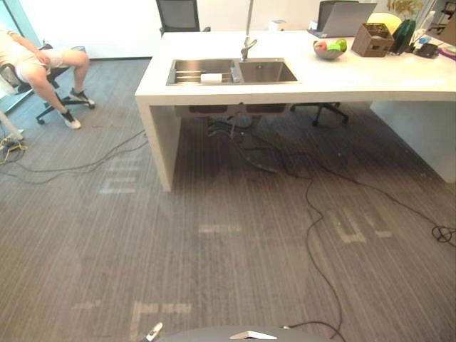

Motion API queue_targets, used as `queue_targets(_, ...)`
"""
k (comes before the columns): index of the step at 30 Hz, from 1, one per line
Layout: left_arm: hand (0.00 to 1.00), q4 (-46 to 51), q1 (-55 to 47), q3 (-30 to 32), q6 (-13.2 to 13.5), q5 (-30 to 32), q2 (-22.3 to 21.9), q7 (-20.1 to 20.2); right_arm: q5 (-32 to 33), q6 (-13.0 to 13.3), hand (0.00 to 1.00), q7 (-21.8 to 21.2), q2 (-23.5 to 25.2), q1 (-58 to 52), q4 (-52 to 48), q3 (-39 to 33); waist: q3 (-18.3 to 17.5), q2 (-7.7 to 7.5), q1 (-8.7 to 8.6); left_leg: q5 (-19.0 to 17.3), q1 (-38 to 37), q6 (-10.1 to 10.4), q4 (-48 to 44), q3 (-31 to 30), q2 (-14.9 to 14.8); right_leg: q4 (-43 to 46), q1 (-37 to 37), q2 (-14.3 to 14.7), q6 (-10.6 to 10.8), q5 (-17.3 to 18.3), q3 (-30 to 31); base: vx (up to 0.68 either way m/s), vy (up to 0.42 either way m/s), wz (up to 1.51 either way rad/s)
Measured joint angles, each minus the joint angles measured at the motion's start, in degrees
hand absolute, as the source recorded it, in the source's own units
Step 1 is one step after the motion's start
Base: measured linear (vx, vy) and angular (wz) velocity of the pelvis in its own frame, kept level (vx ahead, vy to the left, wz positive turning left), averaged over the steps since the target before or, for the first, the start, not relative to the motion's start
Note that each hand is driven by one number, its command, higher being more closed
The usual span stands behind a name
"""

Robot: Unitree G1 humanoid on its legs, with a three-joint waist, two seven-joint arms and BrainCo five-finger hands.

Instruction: Walk over to the sink, pick up the cup, carry it to the dishwasher, place the cup inside the dishwasher, then close the dishwasher door

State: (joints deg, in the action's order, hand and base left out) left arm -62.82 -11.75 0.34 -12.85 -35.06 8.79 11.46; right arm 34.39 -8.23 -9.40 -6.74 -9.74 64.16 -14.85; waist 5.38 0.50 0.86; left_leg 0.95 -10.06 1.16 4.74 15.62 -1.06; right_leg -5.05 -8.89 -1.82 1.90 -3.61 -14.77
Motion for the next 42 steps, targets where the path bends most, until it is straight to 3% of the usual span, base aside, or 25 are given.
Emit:
queue_targets(6,0.0,-1.0,0.0,6.3,-2.2,-1.9,-1.1,0.8,-0.7,-0.6,0.0,0.9,1.7,-1.6,-0.3,-3.3,0.8,-0.65,-0.03,0.1,2.1,0.1,0.1,-1.1,0.0,0.0,1.1,-0.2,-0.4,0.3,-1.1,-0.03,0.005,0.1)
queue_targets(12,0.0,-0.8,-0.1,9.9,-3.5,-2.2,-1.9,-0.1,5.7,-0.6,0.0,3.1,2.3,-1.8,-0.3,-3.3,0.8,-0.94,0.48,-0.4,2.5,-0.6,0.1,-1.1,0.1,0.4,1.1,-0.3,0.2,1.0,-1.8,0.08,0.01,0.05)
queue_targets(18,0.0,-0.8,0.1,10.8,-3.8,-0.6,-1.9,0.4,0.0,1.2,0.0,3.1,2.2,-1.0,-0.3,-2.8,0.8,-0.89,0.37,-0.4,1.9,-0.6,-0.2,-0.7,0.4,0.4,0.9,-0.5,0.5,1.3,-1.9,0.1,0.007,-0.01)
queue_targets(22,0.0,-0.9,1.6,8.0,-3.8,1.4,-0.8,0.8,0.1,2.8,0.0,3.6,1.7,0.3,-0.2,-0.7,1.6,-0.94,0.23,-0.5,0.9,-0.4,0.0,-1.3,0.3,0.4,-0.2,-0.4,0.6,1.4,-2.1,-0.03,-0.01,0.03)
queue_targets(26,0.0,-0.8,3.0,3.2,-2.3,7.3,0.6,1.6,1.4,4.7,0.0,3.7,1.6,2.1,-0.4,2.6,1.7,-1.11,-0.18,-0.1,0.8,-0.8,0.1,-1.3,0.3,1.0,0.3,-0.4,0.6,1.3,-1.8,-0.12,-0.006,-0.02)
queue_targets(30,0.0,-0.8,3.7,-0.9,-2.3,7.6,1.5,1.4,1.6,5.3,0.0,3.6,1.4,3.3,-0.8,4.7,1.8,-1.32,-0.66,0.1,1.0,-1.0,0.1,-1.2,0.5,0.9,0.7,-0.7,0.5,1.0,-1.6,-0.1,0.016,-0.01)
queue_targets(35,0.0,-1.1,3.8,-1.8,-2.3,7.8,1.7,1.3,3.0,0.9,0.0,3.8,1.1,3.2,-0.2,3.0,1.8,-1.29,-0.94,-0.1,0.9,-1.4,0.1,0.3,0.6,2.7,1.6,-1.0,0.6,1.1,0.1,-0.05,0.033,-0.16)
queue_targets(37,0.0,-2.1,3.9,-2.8,-2.4,7.8,2.0,1.4,2.9,-1.7,0.0,4.6,1.2,3.0,0.1,0.5,1.9,-1.15,-1.44,-0.4,0.8,-1.8,0.1,0.8,0.6,6.8,3.6,-1.6,1.2,3.1,0.4,0.01,0.039,-0.14)
queue_targets(40,0.0,-2.2,3.9,-2.7,-3.3,6.1,2.0,1.3,2.2,-4.1,0.0,5.0,1.7,1.6,0.0,-4.0,1.9,-1.22,-1.72,-1.2,0.5,-3.0,0.1,1.8,1.3,18.7,8.9,-3.9,4.7,7.8,1.7,0.06,0.056,-0.17)
queue_targets(42,0.0,-3.2,4.1,-2.5,-3.3,2.4,1.9,0.9,2.2,-4.5,0.0,5.0,2.1,0.8,0.0,-6.5,2.5,-1.22,-2.17,-1.8,-0.9,-3.6,0.1,2.2,1.5,32.3,14.6,-5.7,3.7,8.5,1.9,0.06,0.049,-0.1)
